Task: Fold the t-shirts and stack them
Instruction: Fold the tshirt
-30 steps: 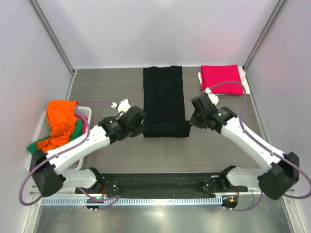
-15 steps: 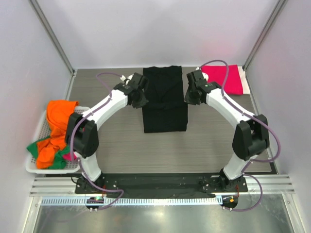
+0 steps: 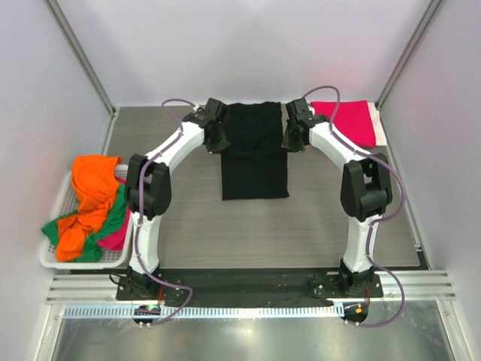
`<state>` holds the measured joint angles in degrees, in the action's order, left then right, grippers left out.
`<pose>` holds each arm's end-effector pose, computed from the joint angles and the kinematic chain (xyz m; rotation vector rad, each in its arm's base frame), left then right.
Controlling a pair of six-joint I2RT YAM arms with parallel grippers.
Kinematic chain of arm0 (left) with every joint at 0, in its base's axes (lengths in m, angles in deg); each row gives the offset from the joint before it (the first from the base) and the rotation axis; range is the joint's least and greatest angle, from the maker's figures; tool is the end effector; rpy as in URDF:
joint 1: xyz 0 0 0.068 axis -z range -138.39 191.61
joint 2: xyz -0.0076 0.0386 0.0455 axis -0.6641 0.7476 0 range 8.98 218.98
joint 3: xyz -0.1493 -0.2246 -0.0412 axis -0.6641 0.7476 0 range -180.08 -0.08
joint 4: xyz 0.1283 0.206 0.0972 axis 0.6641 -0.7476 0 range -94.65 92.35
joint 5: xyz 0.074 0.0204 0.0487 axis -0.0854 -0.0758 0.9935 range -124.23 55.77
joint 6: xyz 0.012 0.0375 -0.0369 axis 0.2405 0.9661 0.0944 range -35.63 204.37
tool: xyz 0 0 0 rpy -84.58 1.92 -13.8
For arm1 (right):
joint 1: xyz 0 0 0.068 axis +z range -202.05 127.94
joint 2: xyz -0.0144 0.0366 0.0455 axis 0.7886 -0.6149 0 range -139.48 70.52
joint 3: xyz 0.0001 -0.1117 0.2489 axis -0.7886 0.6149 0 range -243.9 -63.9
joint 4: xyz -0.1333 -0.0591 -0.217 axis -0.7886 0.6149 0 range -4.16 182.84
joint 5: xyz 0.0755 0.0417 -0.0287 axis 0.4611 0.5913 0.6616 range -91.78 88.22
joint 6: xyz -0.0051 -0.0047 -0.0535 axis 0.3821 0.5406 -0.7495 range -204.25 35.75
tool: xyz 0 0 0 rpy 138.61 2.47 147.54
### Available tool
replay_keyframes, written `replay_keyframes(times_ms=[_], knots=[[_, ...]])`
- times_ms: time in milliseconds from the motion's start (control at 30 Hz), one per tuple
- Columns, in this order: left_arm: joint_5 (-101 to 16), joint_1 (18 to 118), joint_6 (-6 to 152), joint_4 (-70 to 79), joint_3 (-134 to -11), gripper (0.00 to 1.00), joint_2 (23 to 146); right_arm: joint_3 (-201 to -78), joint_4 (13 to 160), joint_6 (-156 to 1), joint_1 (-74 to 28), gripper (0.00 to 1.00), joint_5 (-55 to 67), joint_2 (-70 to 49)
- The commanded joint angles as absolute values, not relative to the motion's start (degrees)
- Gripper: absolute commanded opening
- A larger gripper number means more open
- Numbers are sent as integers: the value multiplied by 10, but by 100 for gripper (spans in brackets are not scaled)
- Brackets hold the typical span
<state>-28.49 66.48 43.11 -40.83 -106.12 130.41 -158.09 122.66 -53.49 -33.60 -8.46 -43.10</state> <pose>0.4251 -0.1930 0.2383 -0.4092 2.5815 -0.2915 0.4163 0.1346 0.2396 0.3186 2.5332 0.1870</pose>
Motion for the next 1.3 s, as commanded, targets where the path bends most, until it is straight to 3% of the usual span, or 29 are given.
replay_keyframes(times_ms=[0, 167, 267, 300, 333, 367, 433, 467, 500, 567, 667, 1000, 1267], knots=[[-304, 650, 457, -421, -1090, 0, 1326, -1622, 1215, -545, -341, 1, -79, -447], [-325, 640, 459, -422, -1118, 1, 1364, -1651, 1215, -537, -341, 1, -77, -491], [-340, 628, 463, -427, -1146, 8, 1399, -1679, 1227, -523, -346, 2, -90, -521], [-356, 624, 467, -437, -1183, 17, 1411, -1691, 1231, -519, -347, 10, -89, -530], [-361, 620, 468, -450, -1208, 22, 1425, -1720, 1236, -516, -353, 25, -90, -539], [-364, 615, 468, -469, -1241, 28, 1461, -1741, 1247, -514, -354, 59, -90, -552], [-386, 596, 468, -533, -1361, 45, 1498, -1834, 1279, -519, -360, 74, -94, -596], [-391, 586, 468, -555, -1403, 51, 1518, -1873, 1327, -519, -361, 76, -98, -610], [-392, 581, 470, -583, -1444, 58, 1519, -1930, 1347, -522, -361, 77, -96, -626], [-385, 576, 478, -580, -1423, 63, 1472, -1935, 1355, -522, -354, 77, -87, -612], [-371, 573, 473, -514, -1268, 69, 1389, -1851, 1310, -533, -333, 77, -83, -540], [-428, 609, 430, -346, -857, 66, 1147, -1439, 1169, -530, -319, 73, 23, -350], [-457, 644, 401, -242, -678, 63, 1085, -1268, 1082, -516, -325, 62, 84, -263]])
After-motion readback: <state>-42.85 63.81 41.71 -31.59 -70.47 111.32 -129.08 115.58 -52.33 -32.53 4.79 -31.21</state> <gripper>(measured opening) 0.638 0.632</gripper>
